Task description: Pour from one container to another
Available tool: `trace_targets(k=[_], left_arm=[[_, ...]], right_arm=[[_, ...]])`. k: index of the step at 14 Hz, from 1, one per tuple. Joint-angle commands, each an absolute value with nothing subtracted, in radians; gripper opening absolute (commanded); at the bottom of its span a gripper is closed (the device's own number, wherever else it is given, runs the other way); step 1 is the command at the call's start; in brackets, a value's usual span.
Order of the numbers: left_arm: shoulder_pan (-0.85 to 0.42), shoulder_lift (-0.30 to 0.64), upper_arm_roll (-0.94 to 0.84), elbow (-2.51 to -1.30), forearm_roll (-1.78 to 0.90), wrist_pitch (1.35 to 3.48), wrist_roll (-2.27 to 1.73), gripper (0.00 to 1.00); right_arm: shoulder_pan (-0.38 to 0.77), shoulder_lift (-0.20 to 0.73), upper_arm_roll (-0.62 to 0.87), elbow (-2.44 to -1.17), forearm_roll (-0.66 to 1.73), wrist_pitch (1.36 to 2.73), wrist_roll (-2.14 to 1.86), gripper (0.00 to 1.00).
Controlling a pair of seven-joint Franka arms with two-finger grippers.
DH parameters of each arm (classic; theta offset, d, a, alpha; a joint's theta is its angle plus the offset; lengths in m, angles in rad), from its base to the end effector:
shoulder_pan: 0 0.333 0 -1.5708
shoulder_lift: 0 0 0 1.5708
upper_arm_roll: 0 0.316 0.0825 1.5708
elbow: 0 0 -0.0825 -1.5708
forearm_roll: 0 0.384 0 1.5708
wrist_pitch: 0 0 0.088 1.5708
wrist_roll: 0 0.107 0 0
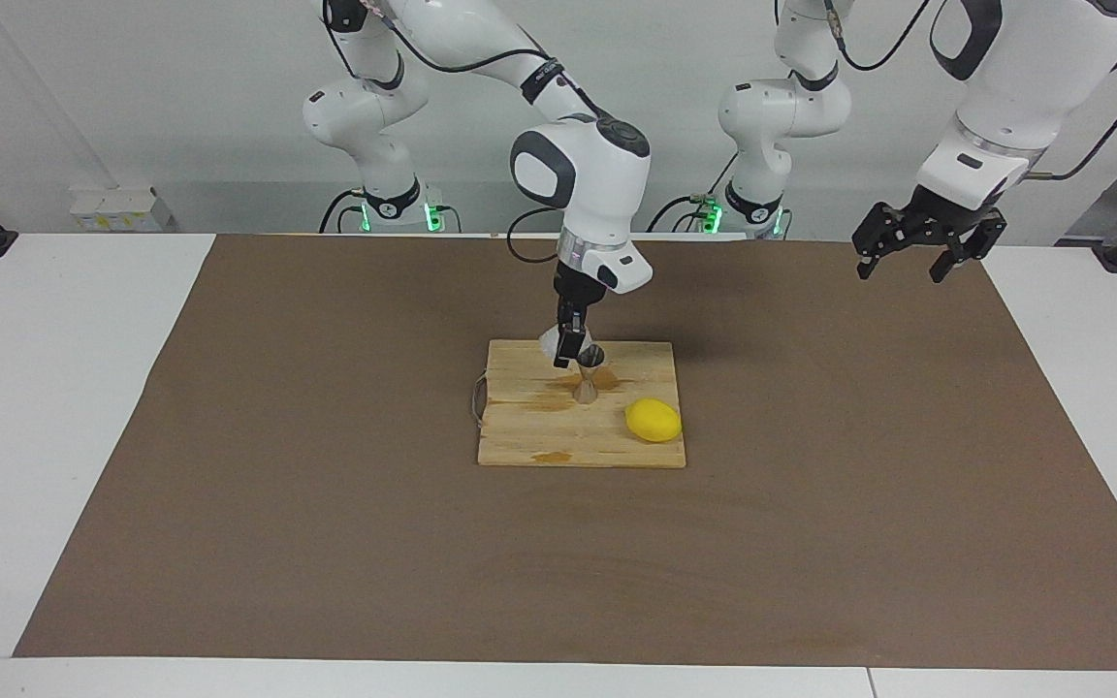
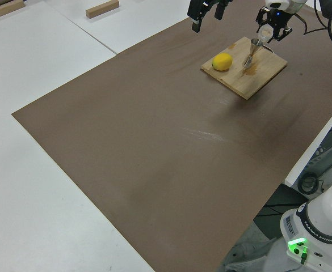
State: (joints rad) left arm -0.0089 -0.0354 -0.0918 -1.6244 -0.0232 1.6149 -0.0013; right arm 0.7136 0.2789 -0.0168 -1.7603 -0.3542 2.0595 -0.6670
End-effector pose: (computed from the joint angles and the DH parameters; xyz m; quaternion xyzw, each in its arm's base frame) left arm 0.5444 -0.0583 0.6225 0.9987 -0.0493 0.0124 0.0106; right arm 0.5005 0.3958 0.4122 0.7125 0.6834 0.0122 0.1585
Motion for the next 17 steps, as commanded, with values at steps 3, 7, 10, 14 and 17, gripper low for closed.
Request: trace_targets(k=[3, 7, 10, 14, 17], left_arm=[[-0.021, -0.015, -0.091, -1.600, -0.003, 1.612, -0.026, 1.00], [-0.021, -0.015, -0.091, -1.600, -0.002, 1.612, -0.026, 1.00], [-0.021, -0.015, -0.091, -1.600, -0.002, 1.612, -0.026, 1.00], [-0.021, -0.015, -0.091, -1.600, -0.002, 1.612, -0.026, 1.00], [-0.021, -0.015, -0.091, -1.600, -0.002, 1.612, -0.026, 1.00]], right_arm=[[0.709, 0.298, -0.012, -1.735, -0.399, 2.049, -0.629, 0.61], [0.709, 0.298, -0.014, -1.736, -0.400, 2.057, -0.609, 0.61], [0.718, 0.301, -0.012, -1.747, -0.429, 2.072, -0.569, 0.61], [0.719, 0.304, -0.014, -1.749, -0.448, 2.072, -0.566, 0.61], [0.721, 0.304, -0.012, -1.749, -0.456, 2.072, -0.563, 0.61]])
